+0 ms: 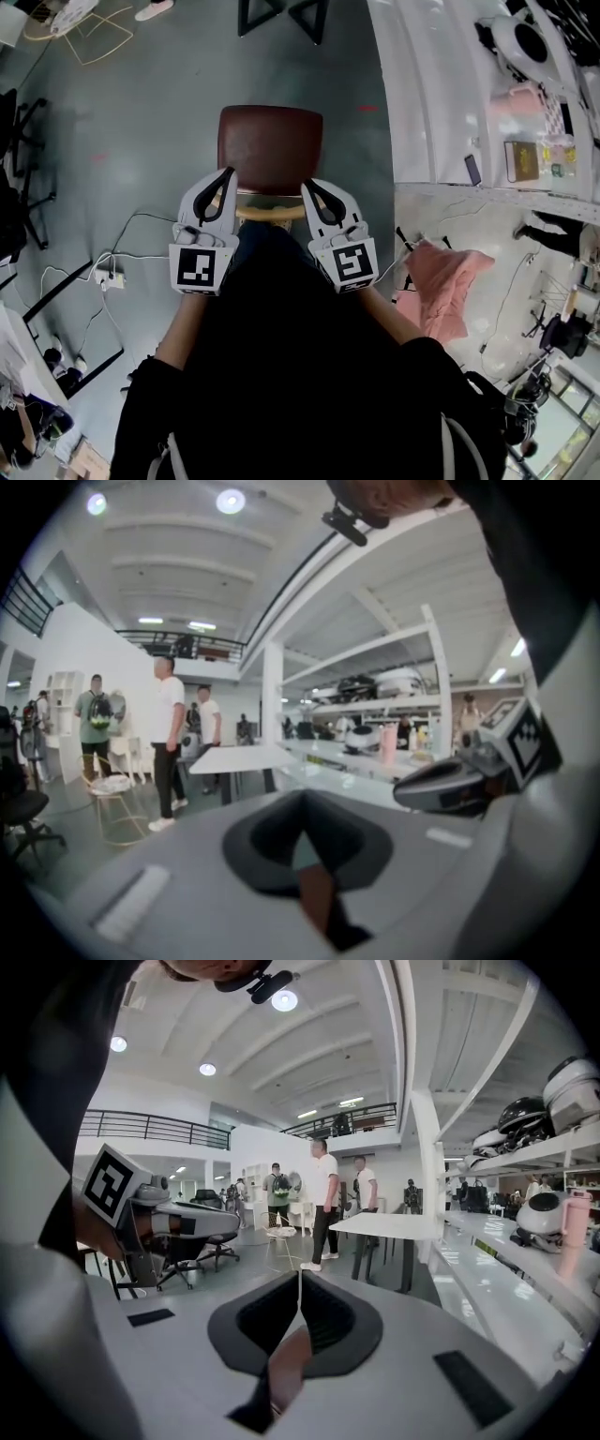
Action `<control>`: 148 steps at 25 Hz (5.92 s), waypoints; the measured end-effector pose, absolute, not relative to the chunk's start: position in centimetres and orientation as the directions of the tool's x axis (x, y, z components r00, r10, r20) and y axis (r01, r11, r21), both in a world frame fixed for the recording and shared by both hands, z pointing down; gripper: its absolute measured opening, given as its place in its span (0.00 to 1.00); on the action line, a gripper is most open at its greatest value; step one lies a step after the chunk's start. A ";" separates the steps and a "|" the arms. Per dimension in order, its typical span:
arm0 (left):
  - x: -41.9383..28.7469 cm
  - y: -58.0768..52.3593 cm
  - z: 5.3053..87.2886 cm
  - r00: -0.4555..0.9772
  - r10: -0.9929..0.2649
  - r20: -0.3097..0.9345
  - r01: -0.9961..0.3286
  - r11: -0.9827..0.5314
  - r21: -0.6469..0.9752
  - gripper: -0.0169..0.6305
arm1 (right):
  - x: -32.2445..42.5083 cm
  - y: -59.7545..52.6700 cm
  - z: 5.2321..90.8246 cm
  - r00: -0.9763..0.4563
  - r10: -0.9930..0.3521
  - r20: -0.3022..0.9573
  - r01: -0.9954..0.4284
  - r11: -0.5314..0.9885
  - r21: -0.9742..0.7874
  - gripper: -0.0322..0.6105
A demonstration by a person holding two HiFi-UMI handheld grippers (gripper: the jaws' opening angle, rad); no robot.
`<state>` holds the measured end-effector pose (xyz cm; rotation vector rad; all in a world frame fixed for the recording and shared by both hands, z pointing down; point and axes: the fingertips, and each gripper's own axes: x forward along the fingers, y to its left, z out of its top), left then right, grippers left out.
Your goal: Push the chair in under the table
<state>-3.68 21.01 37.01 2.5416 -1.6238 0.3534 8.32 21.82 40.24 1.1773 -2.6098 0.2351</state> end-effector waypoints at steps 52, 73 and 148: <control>-7.5 30.7 65.9 0.332 -0.279 0.901 -0.123 -0.960 -0.251 0.53 | 13.0 30.7 66.6 -0.223 -0.243 0.944 -0.058 0.970 0.236 0.36; -9.2 29.0 70.3 0.152 -0.250 0.956 0.199 -0.940 -0.277 0.35 | 13.5 29.1 70.3 -0.125 -0.227 0.966 0.300 0.919 0.255 0.34; -12.9 -1.7 71.7 -0.052 -0.292 0.955 0.248 -0.930 -0.270 0.30 | 10.5 -2.2 71.2 -0.047 -0.296 0.954 0.369 0.882 0.292 0.29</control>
